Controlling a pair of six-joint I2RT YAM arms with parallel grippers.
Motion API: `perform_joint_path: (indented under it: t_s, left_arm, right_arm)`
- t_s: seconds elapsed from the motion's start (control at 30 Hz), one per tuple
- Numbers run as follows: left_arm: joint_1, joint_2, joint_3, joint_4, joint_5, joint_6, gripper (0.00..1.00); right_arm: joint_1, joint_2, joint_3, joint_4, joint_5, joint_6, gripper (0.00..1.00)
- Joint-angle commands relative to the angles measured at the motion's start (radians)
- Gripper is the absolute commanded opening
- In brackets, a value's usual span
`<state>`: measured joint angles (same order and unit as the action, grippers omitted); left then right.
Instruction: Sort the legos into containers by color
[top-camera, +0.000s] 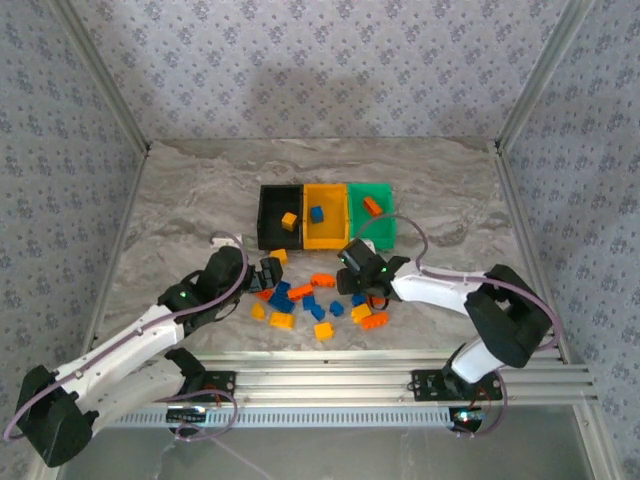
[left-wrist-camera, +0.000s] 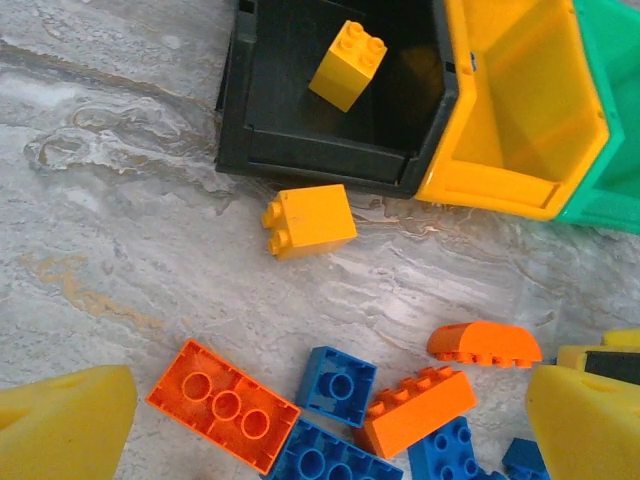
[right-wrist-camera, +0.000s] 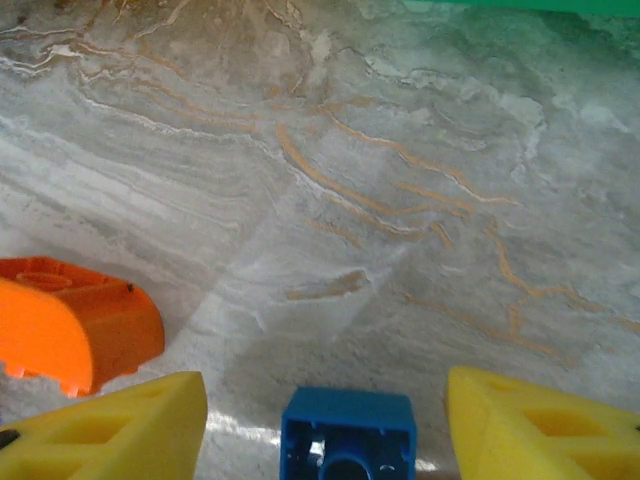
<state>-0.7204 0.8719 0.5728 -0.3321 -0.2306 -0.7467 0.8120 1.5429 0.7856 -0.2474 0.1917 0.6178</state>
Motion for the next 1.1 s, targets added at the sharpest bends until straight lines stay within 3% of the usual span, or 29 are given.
perform_joint_path:
  t_s: [0.0,0.4,0.67,1.07]
  left_arm:
    - [-0.005,-0.016,-0.001,-0.022,-0.035,-0.006,1.00]
    - [-0.004,-0.021,-0.011,-0.024,-0.064,-0.005,1.00]
    - [-0.002,-0.034,-0.019,-0.053,-0.104,-0.029,1.00]
    - [-0.001,-0.102,-0.042,-0.126,-0.111,-0.057,1.00]
  right_arm:
    - [0.008,0.039,0.032,-0.044,0.038,0.003,0.61]
    - [0.019,0.009,0.008,-0.024,0.063,0.026,0.33]
    - [0.004,-0.099,0.140,-0.045,0.089,-0.081,0.30]
    - [-0.125,0.243,0.556,-0.019,0.038,-0.186,0.32]
